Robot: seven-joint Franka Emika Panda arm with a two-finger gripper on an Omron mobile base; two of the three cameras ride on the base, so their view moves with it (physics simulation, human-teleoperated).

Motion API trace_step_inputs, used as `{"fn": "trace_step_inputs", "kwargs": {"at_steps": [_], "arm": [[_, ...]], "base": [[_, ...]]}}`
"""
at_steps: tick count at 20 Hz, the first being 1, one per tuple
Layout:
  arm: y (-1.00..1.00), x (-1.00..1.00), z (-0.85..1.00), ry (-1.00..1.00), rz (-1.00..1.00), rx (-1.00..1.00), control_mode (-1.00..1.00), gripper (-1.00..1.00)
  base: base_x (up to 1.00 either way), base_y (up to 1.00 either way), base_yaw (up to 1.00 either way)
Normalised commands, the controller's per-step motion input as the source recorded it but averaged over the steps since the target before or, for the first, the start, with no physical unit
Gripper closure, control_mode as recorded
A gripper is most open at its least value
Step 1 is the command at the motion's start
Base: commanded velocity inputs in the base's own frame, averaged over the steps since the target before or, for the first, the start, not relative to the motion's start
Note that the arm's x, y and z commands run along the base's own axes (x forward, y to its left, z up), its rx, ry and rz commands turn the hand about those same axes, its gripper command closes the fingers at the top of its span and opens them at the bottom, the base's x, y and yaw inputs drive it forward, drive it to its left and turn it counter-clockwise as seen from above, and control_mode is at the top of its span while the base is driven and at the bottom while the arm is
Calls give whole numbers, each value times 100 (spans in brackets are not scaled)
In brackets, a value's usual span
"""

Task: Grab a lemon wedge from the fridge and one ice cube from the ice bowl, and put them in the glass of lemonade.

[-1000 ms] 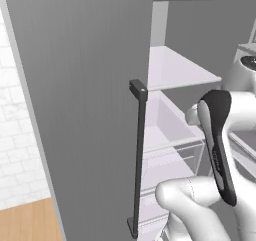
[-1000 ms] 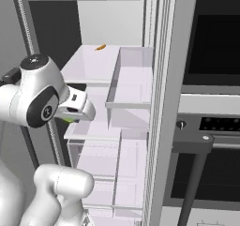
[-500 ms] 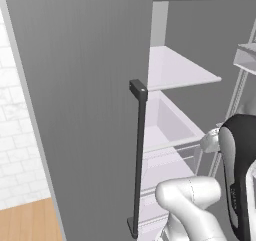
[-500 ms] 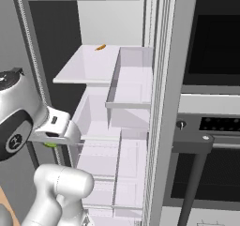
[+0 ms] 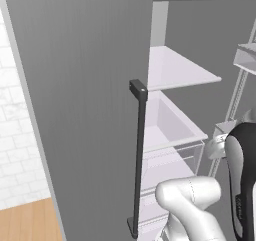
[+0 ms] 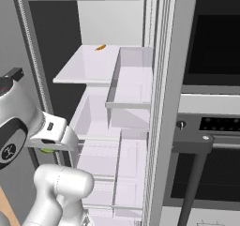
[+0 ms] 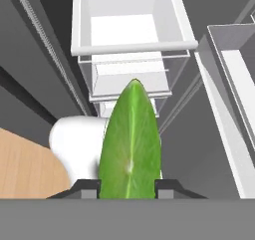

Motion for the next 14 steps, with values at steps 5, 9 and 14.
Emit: {"fn": "trace_step_inputs", "kwargs": {"at_steps": [5,9,14], "arm": [[0,-15,-2,2,0,0,100,100],[0,0,0,0,0,0,100,100],[0,0,0,0,0,0,100,100]], "base": [[-40,18,-2],[-100,61,-26],[-81,23,-68]]}}
